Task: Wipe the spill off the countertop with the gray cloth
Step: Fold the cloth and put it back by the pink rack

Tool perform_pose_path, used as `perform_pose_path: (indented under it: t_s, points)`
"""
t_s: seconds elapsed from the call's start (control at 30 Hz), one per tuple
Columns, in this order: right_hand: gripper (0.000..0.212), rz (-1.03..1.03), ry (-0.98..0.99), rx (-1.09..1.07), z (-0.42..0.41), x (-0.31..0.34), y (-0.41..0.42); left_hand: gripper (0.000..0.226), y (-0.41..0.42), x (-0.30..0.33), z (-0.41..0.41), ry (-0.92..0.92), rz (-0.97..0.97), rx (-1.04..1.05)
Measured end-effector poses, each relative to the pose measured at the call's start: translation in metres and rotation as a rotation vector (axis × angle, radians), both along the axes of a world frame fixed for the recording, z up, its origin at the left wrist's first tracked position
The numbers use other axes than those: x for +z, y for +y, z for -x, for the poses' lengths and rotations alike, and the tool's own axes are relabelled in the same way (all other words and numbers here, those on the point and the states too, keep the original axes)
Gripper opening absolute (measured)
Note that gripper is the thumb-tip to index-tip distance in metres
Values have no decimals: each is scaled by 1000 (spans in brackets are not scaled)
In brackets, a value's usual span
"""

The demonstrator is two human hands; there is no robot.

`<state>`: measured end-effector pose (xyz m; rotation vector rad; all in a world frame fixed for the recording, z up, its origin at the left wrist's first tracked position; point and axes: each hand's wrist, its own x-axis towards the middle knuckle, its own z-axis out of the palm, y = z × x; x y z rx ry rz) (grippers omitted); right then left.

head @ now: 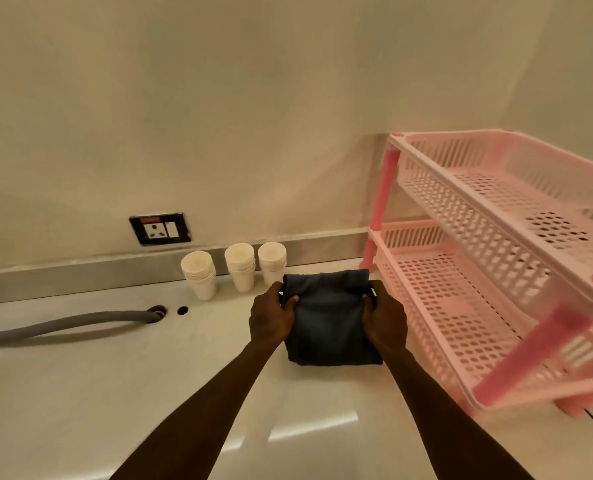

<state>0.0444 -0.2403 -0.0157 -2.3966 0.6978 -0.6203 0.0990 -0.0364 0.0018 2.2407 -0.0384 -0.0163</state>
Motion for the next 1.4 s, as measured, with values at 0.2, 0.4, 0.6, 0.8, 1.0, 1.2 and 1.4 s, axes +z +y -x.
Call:
perform_pose_path:
  t_s: [0.2,0.4,0.6,0.8,1.0,1.2,1.4]
  points:
    - [21,-157,72,62,-72,-28,-26,45,-26,-32,-62,79,-7,28]
    - [26,-213,76,80,-105,-45,-46,39,-45,-53,-88,57,68,-35]
    - [55,-43,208,64,-111,-39,-48,60,-60,-70,-71,-24,23,7]
    - [34,-193,133,213,-114,-42,-50,39,-57,-76,-73,-72,13,-18]
    - [51,68,339,356,-125,-56,-54,44,-60,-82,-71,-108,-346,-148]
    - [55,351,338,470,-115,-77,-38,57,-73,-92,-73,-221,-522,-345]
    - [63,296,507,532,-102,-99,-38,66,-69,-105,-83,-8,-640,-437]
